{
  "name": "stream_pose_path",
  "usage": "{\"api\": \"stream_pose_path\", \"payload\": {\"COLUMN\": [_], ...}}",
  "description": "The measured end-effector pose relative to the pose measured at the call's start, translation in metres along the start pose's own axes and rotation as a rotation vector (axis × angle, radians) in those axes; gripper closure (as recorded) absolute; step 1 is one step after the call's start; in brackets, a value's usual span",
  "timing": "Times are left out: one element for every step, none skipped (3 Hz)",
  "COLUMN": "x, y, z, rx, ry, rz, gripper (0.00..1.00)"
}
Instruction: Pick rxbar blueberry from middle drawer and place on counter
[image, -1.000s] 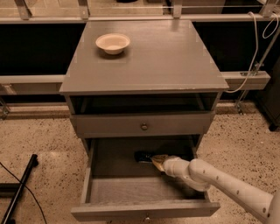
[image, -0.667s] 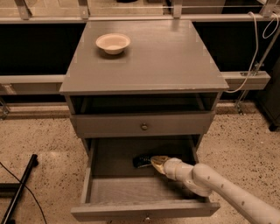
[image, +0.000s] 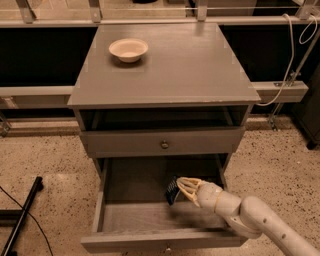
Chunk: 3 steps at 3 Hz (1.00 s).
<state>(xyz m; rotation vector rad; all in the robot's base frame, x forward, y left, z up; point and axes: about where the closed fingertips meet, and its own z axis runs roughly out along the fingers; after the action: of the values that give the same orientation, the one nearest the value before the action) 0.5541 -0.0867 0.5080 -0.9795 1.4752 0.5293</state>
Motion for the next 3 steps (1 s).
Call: {"api": "stream_pose_path", "payload": {"x": [-0.058, -0.113, -0.182], "y": [0.017, 0.021, 0.002], "z": [-0.025, -0.037, -0.048], "rx": [-0.019, -0.059, -0.086], "ry": [-0.035, -0.073, -0.066], "rz": [-0.135, -0.253, -0.378], "gripper": [1.0, 1.0, 1.0]}}
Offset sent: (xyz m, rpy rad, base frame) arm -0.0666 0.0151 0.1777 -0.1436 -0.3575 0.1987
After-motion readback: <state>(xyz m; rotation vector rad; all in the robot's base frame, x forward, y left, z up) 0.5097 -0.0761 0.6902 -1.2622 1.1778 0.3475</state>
